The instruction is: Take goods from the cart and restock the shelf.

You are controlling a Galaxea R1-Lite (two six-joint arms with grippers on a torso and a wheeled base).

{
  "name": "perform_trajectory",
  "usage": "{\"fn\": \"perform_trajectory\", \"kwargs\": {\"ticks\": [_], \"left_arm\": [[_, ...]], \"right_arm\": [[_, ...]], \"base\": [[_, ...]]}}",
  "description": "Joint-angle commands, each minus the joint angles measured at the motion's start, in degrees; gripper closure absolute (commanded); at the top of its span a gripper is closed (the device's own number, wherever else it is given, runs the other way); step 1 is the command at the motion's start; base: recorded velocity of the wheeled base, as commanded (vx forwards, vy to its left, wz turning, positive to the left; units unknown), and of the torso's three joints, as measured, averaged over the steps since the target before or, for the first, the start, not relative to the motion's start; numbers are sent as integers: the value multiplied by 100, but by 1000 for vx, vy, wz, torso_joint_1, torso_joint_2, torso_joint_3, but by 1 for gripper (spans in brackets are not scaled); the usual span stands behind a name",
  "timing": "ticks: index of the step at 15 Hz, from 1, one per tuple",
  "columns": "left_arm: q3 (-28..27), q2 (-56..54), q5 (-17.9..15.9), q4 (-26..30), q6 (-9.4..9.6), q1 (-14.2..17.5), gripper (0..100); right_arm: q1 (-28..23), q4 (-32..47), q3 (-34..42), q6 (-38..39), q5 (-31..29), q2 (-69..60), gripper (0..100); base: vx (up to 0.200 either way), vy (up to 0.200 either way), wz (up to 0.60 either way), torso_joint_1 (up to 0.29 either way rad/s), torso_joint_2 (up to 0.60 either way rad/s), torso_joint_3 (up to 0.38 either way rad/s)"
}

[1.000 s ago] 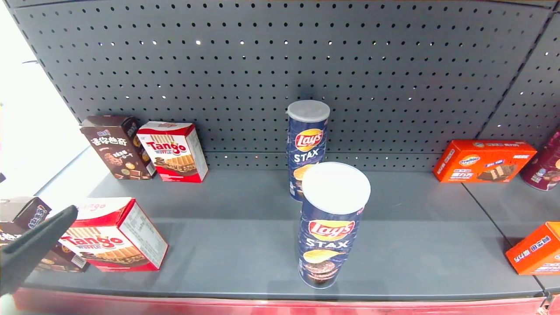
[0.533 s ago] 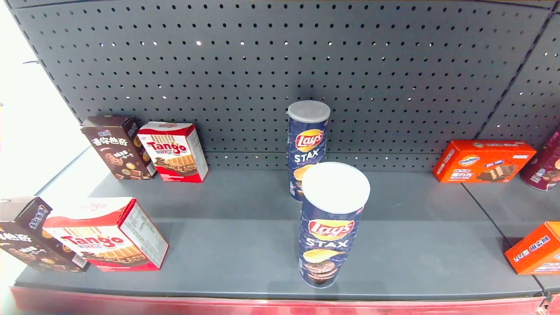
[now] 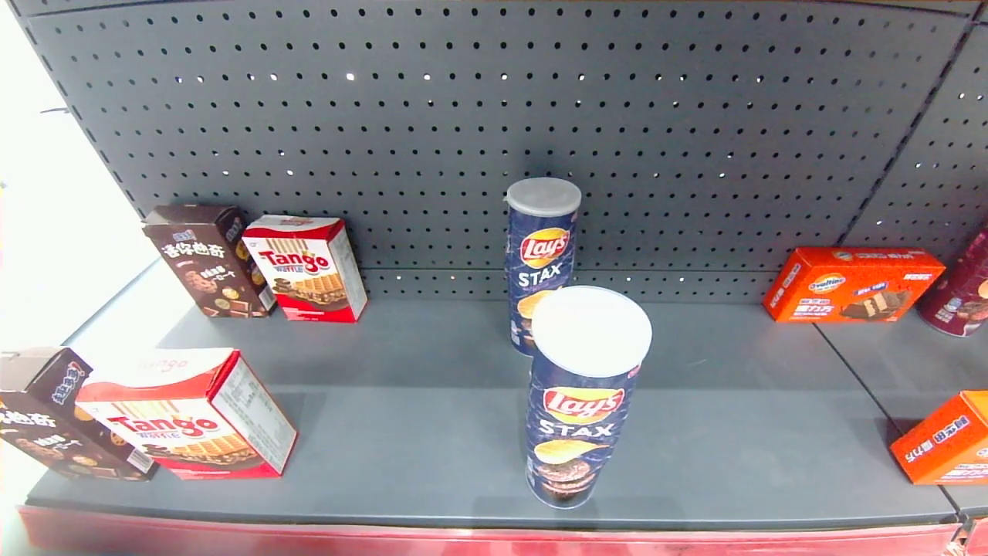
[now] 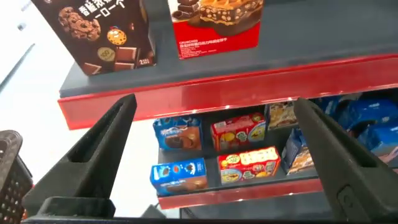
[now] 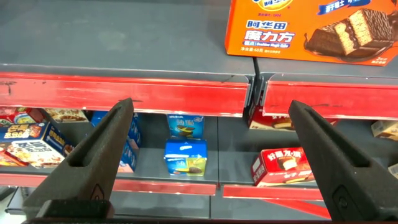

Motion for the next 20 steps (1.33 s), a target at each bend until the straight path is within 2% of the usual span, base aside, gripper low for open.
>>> {"fn": "perform_trajectory", "kwargs": {"ticks": [1,2,4,5,6,7,10,13,17,18,19,20], "left_arm": [[2,-73,20,2,-174,-9,0],[2,-73,38,2,-236,-9,0],[2,-73,29,2,-174,-9,0],[2,-73,161,-7,-157,-9,0],[2,-73,644,-16,-148,-9,0],[2,-73,767,-25,-183,-9,0],[2,-73,671,-16,-201,-9,0],[2,-73,574,-25,-456,-9,0],[-6,-73,556,-16,-473,-9,0],[-24,-73,521,11,-456,-18,0],[-24,-73,486,11,-456,-18,0],[-24,-73,486,11,-456,-18,0]], "right_arm": [[-1,-4,0,-2,0,9,0],[-1,-4,0,-2,0,9,0],[-1,-4,0,-2,0,9,0],[-1,-4,0,-2,0,9,0],[-1,-4,0,-2,0,9,0],[8,-4,0,-2,0,9,0],[8,4,0,-2,0,9,0],[8,-4,0,-2,0,9,0],[17,-13,0,-46,53,0,0],[43,-215,-870,-125,317,624,0],[61,-242,-1688,-90,440,2031,0],[157,-347,-2048,-90,484,2505,0]], "base": [[0,0,0,0,0,0],[0,0,0,0,0,0],[0,0,0,0,0,0],[0,0,0,0,0,0],[0,0,0,0,0,0],[0,0,0,0,0,0],[0,0,0,0,0,0],[0,0,0,0,0,0],[0,0,0,0,0,0],[0,0,0,0,0,0],[0,0,0,0,0,0],[0,0,0,0,0,0]]}}
